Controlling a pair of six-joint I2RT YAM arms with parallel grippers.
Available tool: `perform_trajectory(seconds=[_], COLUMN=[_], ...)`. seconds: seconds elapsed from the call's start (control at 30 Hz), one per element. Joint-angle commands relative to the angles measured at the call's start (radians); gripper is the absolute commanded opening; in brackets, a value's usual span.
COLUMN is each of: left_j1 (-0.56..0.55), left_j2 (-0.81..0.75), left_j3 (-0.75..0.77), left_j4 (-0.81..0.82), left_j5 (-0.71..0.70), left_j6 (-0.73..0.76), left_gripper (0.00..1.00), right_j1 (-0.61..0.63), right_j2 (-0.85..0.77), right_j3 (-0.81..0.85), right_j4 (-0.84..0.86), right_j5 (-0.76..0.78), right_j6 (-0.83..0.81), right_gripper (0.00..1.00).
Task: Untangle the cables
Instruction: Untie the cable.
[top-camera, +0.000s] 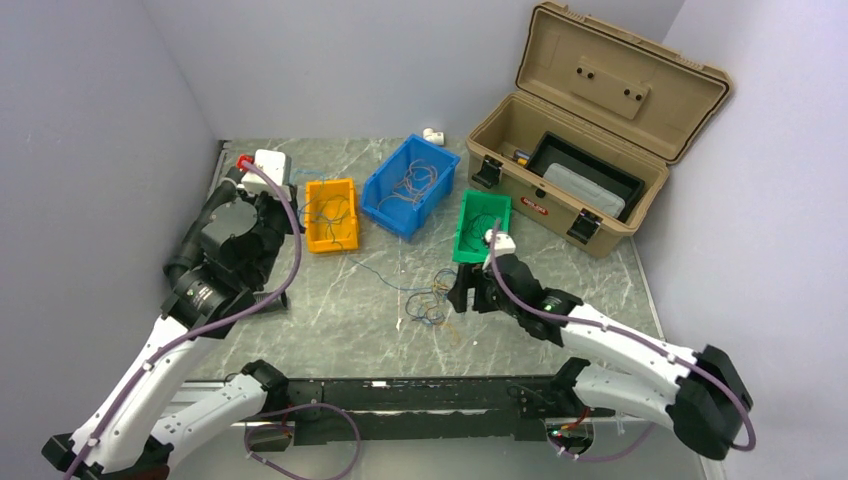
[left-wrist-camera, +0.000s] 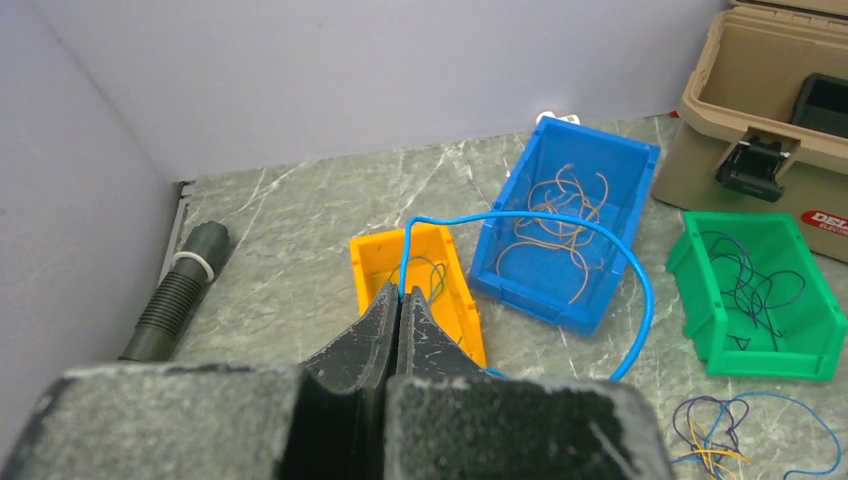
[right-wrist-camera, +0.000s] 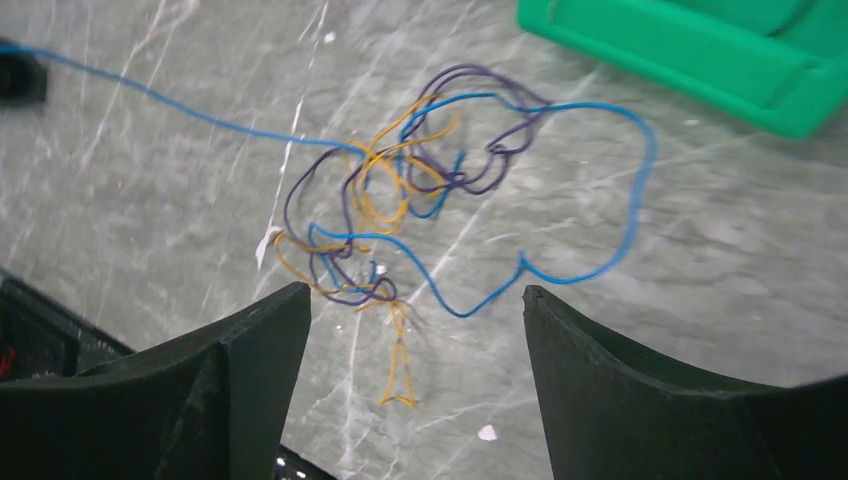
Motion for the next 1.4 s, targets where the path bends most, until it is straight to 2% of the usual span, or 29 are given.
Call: perform_trajectory(seconds=[0.0,0.07,0.33,0.5,0.6,0.73,0.83,0.9,1.13,1.23,1.37], left_j1=[0.003,0.003,0.004,0.005,0.005,0.005,0.004,0.006,0.027,0.032,0.033], left_j2=[-0.002,-0.004,-0.012,-0.023,-0.021,-0.030,-0.043,-0.049,-0.098,-0.121,-0.131], left_j3=[0.006,0.002,0.006,0.004,0.018,0.032,0.031,0.032,-0.002,-0.016,-0.015], left_j4=[0.029,0.032,0.015,0.012,0.001,-0.005,0.005,0.014,0.142,0.173,0.103], left_j5=[0.049,0.052,0.042,0.017,-0.030,-0.129,-0.211,-0.284,-0.484,-0.468,-0.281], left_j6=[0.005,0.005,0.007,0.044,0.070,0.104,0.140,0.171,0.326,0.328,0.217], left_gripper=[0.00,0.00,0.00,0.00,0.00,0.00,0.00,0.00,0.00,0.00,0.00], right_j1=[0.040,0.051,0.110,0.114,0.112,0.050,-0.077,-0.163,-0.294,-0.319,-0.325], right_j2=[0.104,0.168,0.441,0.578,0.597,0.565,0.527,0.482,0.206,0.134,0.084], right_j3=[0.066,0.103,0.288,0.338,0.323,0.252,0.170,0.116,0.024,0.035,0.056], right_j4=[0.131,0.139,0.035,-0.049,-0.106,-0.137,-0.134,-0.138,-0.261,-0.321,-0.320], right_j5=[-0.099,-0.113,0.017,0.081,0.155,0.174,0.115,0.100,0.261,0.312,0.295], right_j6=[-0.049,-0.061,-0.081,-0.045,0.014,0.082,0.130,0.159,0.301,0.323,0.271], right_gripper=[0.80,0.81,0.85,0.81,0.78,0.72,0.60,0.57,0.52,0.49,0.37])
